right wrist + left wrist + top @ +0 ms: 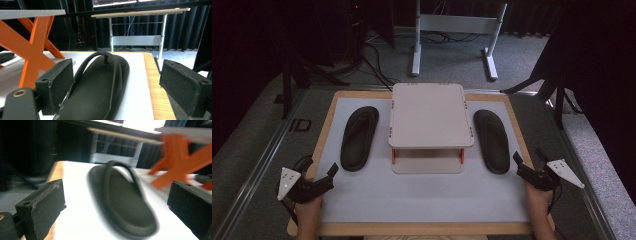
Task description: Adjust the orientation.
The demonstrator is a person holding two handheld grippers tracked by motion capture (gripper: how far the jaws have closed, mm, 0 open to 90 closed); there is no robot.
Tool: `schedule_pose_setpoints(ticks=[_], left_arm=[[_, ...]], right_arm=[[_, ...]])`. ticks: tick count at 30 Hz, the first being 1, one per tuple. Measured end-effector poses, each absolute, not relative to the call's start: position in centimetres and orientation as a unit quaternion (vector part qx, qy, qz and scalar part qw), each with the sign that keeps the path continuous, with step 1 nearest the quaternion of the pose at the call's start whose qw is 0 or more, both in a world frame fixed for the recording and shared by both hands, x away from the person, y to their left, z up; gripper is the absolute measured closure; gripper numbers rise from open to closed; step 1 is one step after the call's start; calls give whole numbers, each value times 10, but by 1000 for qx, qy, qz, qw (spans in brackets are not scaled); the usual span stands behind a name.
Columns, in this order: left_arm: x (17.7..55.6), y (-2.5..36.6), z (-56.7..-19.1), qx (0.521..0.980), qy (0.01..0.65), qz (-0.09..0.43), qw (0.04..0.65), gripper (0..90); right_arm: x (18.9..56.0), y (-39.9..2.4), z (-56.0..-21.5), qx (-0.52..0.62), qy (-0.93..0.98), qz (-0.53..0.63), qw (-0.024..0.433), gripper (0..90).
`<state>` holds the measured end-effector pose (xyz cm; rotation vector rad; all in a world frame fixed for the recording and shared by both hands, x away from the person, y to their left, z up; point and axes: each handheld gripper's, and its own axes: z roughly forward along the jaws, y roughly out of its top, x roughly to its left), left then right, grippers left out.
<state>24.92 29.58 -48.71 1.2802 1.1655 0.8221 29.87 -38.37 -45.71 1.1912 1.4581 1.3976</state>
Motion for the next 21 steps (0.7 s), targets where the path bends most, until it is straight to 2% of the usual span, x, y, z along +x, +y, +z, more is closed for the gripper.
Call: schedule_pose_setpoints(ticks=[13, 17, 21], left_arm=[[246, 297, -477, 563, 467, 310, 607, 22], [246, 299, -470, 565, 467, 314, 603, 23], [249, 305, -463, 578, 471, 286, 601, 26]], right_arm=[[299, -373, -459, 450, 594, 524, 411, 115], [299, -367, -460, 435, 613, 519, 408, 116], [300, -367, -460, 438, 614, 517, 405, 126]])
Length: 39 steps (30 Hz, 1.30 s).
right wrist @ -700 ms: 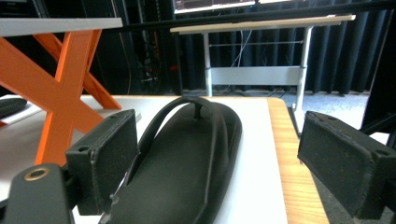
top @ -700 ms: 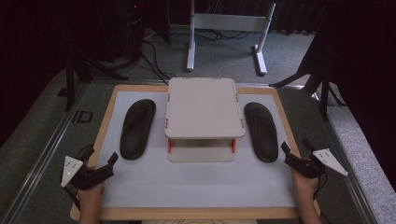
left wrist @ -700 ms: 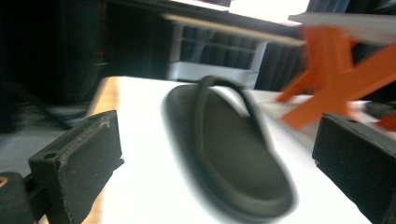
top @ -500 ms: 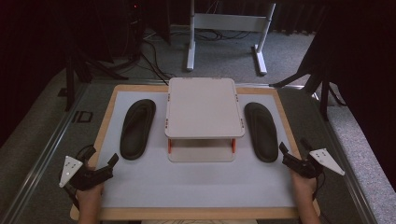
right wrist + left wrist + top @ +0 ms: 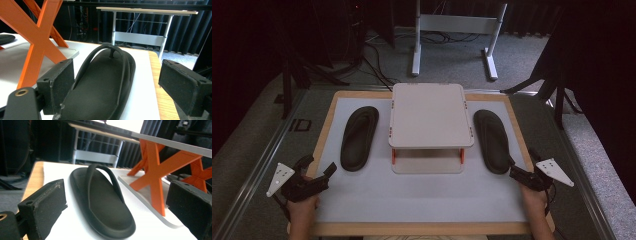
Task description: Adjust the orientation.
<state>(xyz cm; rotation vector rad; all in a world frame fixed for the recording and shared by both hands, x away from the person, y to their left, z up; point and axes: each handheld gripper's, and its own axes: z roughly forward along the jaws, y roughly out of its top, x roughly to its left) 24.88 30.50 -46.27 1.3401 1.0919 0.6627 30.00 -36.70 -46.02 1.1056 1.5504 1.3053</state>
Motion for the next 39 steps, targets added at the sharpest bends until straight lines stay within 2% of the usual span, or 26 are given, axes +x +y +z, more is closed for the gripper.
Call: schedule_pose_setpoints(ticks=[17, 39], left_arm=[[283, 310, -415, 664, 460, 240, 539, 26], [331, 306, -380, 743, 440, 202, 462, 27]], right_arm=[[303, -367, -461, 442, 621, 525, 379, 125], [304, -364, -462, 441, 631, 520, 370, 125]])
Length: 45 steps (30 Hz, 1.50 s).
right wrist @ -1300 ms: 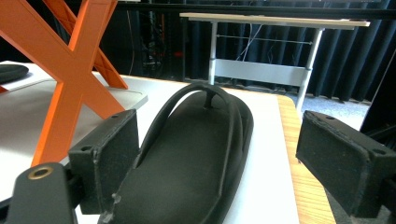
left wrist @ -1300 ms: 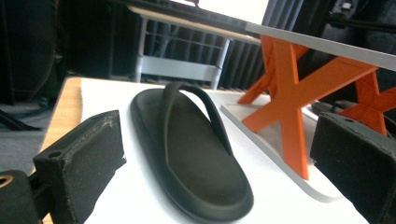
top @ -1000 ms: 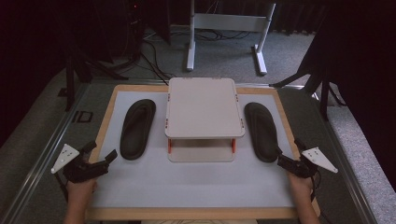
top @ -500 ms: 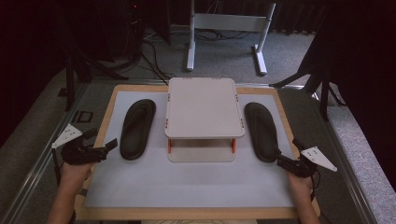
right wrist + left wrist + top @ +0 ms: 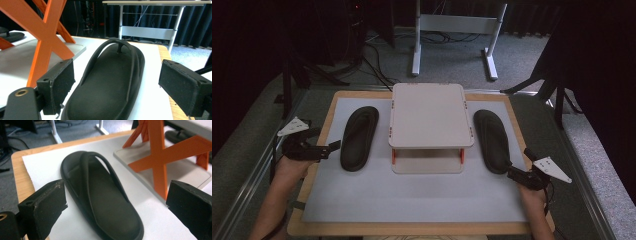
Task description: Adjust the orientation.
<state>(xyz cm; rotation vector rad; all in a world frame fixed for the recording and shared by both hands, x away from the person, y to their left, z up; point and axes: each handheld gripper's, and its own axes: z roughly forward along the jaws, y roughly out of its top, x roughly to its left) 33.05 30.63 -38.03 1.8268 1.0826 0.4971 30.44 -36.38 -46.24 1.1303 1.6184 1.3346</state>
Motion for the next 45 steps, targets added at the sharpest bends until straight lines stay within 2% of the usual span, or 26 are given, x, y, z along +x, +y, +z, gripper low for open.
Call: schedule_pose_setpoints(ticks=[10, 23, 32, 45], left_arm=[[351, 296, -366, 773, 428, 191, 428, 27], [393, 267, -347, 847, 396, 145, 323, 44], [419, 254, -348, 874, 390, 126, 262, 55], [453, 249, -363, 892, 383, 122, 207, 212]], right_arm=[[305, -363, -463, 437, 636, 520, 367, 125], [306, -361, -464, 433, 644, 519, 359, 131], [307, -361, -464, 432, 645, 518, 359, 133], [307, -361, -464, 430, 648, 516, 359, 139]])
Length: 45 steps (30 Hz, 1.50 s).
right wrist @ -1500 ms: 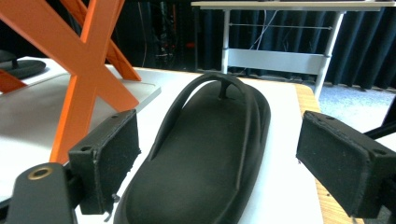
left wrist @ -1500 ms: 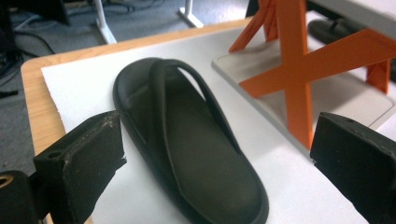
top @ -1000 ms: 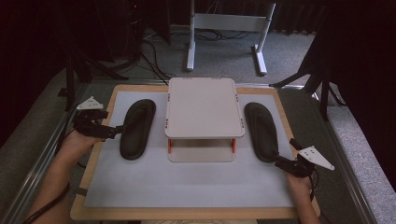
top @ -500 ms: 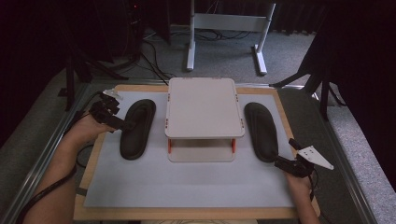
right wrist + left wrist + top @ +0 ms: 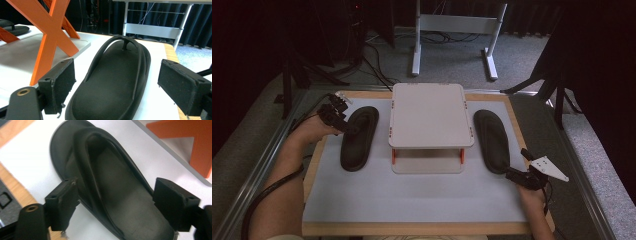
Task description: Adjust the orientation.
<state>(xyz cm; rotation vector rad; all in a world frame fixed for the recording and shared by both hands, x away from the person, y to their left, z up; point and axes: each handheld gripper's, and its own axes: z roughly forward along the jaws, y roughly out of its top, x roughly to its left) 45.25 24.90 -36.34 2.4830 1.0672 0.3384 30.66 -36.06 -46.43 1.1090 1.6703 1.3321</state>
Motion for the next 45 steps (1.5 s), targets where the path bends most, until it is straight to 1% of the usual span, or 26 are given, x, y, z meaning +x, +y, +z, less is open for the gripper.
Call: schedule_pose_setpoints(ticks=[2, 3, 4, 5, 7, 12, 18, 20, 21, 23, 26, 28, 30, 31, 32, 33, 34, 37, 38, 39, 40, 41, 42, 45], left_arm=[[457, 249, -364, 893, 384, 113, 204, 230], [459, 249, -364, 893, 385, 114, 202, 259], [462, 249, -365, 893, 387, 116, 199, 259], [466, 250, -366, 892, 391, 106, 201, 288], [470, 250, -367, 891, 396, 106, 197, 325], [484, 253, -374, 881, 425, 93, 185, 325], [498, 251, -383, 867, 456, 68, 188, 325], [501, 249, -386, 867, 458, 66, 184, 339], [503, 249, -387, 866, 461, 60, 185, 374], [506, 249, -391, 862, 469, 61, 182, 409], [510, 250, -397, 859, 477, 46, 179, 418], [512, 249, -401, 857, 484, 46, 171, 431], [513, 250, -404, 855, 488, 30, 173, 441], [515, 250, -406, 853, 494, 38, 166, 448], [515, 250, -408, 851, 496, 30, 167, 488], [516, 250, -409, 851, 498, 32, 166, 489], [516, 250, -409, 849, 501, 37, 162, 513], [517, 251, -410, 847, 505, 30, 166, 552], [516, 250, -410, 844, 510, 27, 167, 552], [517, 251, -410, 838, 518, 29, 169, 606], [517, 252, -410, 838, 518, 21, 172, 639], [517, 251, -411, 839, 518, 26, 167, 649], [518, 252, -412, 836, 523, 23, 165, 682], [517, 250, -411, 836, 521, 19, 168, 694]], right_arm=[[307, -361, -464, 430, 648, 516, 360, 140], [307, -361, -464, 430, 648, 516, 359, 140], [307, -361, -464, 430, 648, 516, 359, 140], [307, -361, -464, 430, 649, 515, 359, 140], [307, -361, -464, 430, 649, 515, 359, 140], [307, -360, -464, 429, 649, 515, 359, 141], [307, -360, -465, 432, 650, 514, 356, 140], [307, -360, -465, 431, 651, 513, 357, 141], [307, -360, -465, 432, 651, 513, 356, 141], [307, -360, -465, 432, 651, 513, 356, 141], [307, -360, -465, 432, 651, 513, 356, 141], [307, -360, -465, 431, 651, 513, 355, 141], [307, -360, -465, 432, 651, 513, 356, 141], [307, -360, -465, 431, 652, 513, 356, 142], [307, -360, -465, 431, 652, 513, 356, 142], [307, -360, -465, 431, 652, 512, 356, 142], [307, -360, -465, 431, 652, 513, 356, 142], [307, -360, -465, 431, 652, 512, 356, 142], [307, -360, -465, 431, 652, 512, 356, 142], [307, -360, -465, 430, 652, 511, 357, 142], [308, -360, -465, 430, 653, 511, 357, 142], [307, -360, -465, 430, 653, 510, 358, 142], [307, -359, -465, 429, 653, 510, 359, 142], [308, -359, -465, 430, 654, 510, 358, 142]])
